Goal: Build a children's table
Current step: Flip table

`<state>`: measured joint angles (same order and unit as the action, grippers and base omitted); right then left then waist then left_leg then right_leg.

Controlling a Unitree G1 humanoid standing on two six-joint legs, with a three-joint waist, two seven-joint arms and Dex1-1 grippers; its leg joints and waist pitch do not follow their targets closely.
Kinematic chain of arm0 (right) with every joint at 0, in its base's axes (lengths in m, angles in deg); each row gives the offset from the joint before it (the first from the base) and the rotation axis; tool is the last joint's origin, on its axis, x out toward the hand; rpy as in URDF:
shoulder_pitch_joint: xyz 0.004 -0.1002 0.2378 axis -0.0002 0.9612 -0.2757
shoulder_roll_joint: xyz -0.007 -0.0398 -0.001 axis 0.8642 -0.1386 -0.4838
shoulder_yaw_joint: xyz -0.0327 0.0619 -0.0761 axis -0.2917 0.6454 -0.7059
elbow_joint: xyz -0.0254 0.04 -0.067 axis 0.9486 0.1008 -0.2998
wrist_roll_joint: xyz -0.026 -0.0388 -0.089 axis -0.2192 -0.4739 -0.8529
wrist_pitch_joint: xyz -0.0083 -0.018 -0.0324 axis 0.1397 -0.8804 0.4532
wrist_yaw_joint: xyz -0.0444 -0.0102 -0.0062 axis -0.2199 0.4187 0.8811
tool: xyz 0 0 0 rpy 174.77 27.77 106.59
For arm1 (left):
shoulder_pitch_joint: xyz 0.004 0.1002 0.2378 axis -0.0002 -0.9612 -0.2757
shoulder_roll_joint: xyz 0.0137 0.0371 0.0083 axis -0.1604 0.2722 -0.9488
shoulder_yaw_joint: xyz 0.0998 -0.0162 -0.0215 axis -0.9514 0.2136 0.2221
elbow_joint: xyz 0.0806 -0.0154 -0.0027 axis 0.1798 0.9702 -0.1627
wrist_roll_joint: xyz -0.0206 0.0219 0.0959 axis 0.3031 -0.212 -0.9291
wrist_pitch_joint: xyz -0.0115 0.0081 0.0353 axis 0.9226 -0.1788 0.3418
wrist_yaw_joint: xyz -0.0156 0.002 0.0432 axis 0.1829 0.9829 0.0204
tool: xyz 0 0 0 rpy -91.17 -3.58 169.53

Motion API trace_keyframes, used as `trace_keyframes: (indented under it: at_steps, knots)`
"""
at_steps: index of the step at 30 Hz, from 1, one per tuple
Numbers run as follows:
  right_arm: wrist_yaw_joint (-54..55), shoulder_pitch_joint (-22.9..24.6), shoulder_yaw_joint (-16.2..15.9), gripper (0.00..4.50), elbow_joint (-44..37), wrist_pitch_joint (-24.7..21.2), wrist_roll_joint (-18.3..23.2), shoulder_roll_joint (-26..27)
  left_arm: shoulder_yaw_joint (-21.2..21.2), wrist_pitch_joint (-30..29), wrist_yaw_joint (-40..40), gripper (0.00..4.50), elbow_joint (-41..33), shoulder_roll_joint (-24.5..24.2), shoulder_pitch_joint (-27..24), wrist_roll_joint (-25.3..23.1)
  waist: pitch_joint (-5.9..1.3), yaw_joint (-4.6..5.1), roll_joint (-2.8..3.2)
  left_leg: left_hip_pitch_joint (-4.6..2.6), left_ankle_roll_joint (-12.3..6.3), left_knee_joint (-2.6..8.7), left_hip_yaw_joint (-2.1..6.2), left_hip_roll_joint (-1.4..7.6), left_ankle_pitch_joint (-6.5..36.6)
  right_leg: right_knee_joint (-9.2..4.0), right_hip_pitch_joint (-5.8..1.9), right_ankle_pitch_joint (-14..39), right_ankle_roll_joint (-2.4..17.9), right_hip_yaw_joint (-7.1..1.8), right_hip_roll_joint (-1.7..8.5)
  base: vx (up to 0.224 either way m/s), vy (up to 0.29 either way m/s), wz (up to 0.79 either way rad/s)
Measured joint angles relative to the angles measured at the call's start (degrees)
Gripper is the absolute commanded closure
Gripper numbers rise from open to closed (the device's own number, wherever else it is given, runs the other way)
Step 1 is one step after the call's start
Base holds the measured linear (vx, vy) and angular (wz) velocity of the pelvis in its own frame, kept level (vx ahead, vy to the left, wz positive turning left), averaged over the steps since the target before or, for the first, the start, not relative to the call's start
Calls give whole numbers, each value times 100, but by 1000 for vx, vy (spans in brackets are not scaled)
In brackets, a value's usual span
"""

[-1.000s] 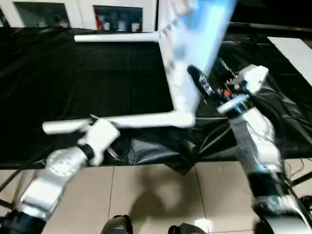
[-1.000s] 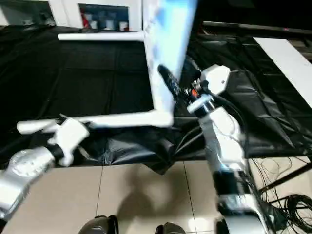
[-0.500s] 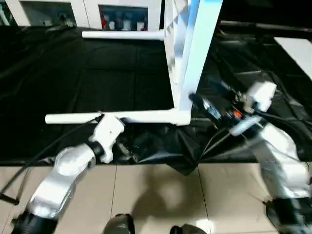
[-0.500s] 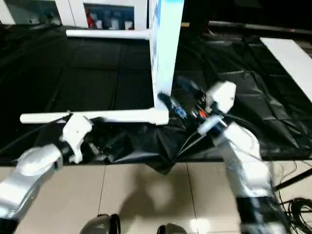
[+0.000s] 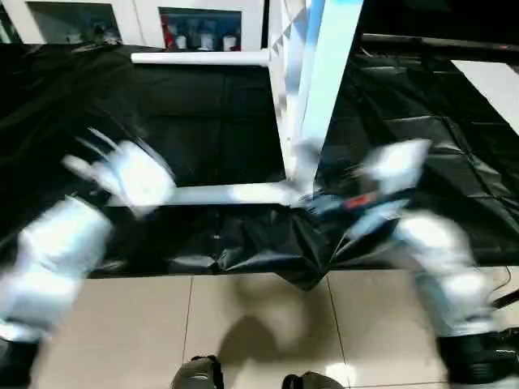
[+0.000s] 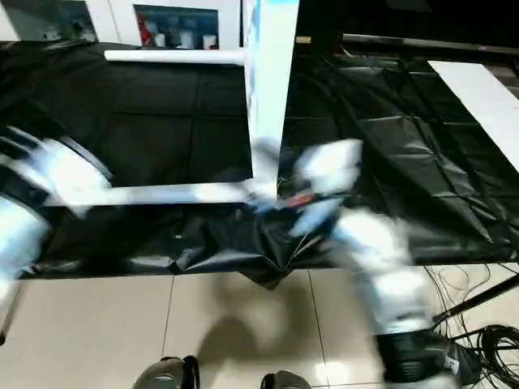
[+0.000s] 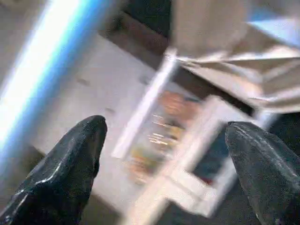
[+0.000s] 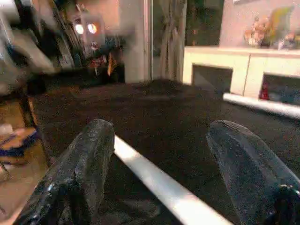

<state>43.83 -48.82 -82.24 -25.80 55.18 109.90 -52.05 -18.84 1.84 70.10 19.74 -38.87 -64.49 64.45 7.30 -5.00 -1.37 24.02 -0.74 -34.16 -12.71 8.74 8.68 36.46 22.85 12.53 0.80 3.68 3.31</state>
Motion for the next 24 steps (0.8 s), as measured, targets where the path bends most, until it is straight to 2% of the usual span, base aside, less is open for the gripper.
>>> trace_keyframes:
  at_steps: [6,11,18,24]
  knots:
    - [598,-460,-154,105,547,276,-529,596,334,559,-677,0,-51,-233,364,-835,-3,0,-10,8,1,2,1,0,0,2,15,-6,-3,1,0,0,0,0]
    - [659,-492,-162,105,718,358,-589,747,424,714,-1032,0,3,-498,507,-1232,-4,1,-11,10,1,3,1,0,1,4,19,-7,-4,0,0,0,0,0]
    - [598,-679,-364,105,764,362,-750,848,320,591,-1191,0,1136,-927,1486,-1749,-2,-13,-12,7,5,3,4,0,-2,19,26,-13,-7,0,0,0,0,0]
    - [549,-681,-432,105,688,359,-780,957,100,548,-1095,0,2091,-1030,1927,-1897,5,-13,1,9,7,2,4,0,-2,18,32,-18,-6,-1,0,0,0,0]
